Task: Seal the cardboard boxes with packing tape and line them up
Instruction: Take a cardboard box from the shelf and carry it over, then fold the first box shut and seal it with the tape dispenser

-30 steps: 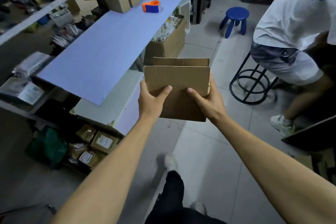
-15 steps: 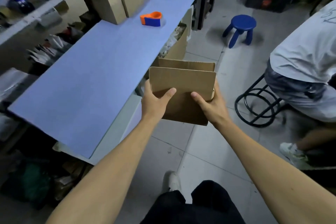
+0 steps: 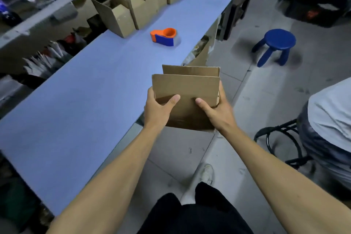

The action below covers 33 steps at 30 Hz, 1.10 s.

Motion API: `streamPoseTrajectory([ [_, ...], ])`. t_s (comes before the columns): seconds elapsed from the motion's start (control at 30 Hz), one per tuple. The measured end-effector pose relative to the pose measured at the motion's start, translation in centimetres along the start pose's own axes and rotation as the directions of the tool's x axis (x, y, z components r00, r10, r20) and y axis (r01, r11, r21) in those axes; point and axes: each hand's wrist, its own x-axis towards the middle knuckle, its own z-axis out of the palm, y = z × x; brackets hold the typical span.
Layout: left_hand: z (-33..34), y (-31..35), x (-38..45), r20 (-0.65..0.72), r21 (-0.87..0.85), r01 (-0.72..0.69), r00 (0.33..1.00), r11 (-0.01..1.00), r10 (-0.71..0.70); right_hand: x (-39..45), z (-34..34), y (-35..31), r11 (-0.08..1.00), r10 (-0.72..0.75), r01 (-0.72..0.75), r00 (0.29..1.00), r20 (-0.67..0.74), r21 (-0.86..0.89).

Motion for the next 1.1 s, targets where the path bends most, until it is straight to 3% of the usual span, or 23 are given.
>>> streamPoseTrajectory([
  [0.4,-1.7,0.1,13.8,-0.232,-0.154,0.101,0.963,0.983,-0.136,17.8,6.3,-4.1,0.996,-0.074,0.085,0.958,0.278,-0.026],
  [0.77,-6.6,-1.9,27.2,-0.28,-0.261,0.157,0.932,0.953,-0.23,30.4,15.9,-9.1,0.982,-0.129,0.17,0.922,0.365,-0.082],
  [1.1,-9.5,-4.4,33.4,-0.333,-0.309,0.204,0.892,0.929,-0.307,37.5,21.6,-9.8,0.967,-0.164,0.244,0.822,0.545,-0.078],
])
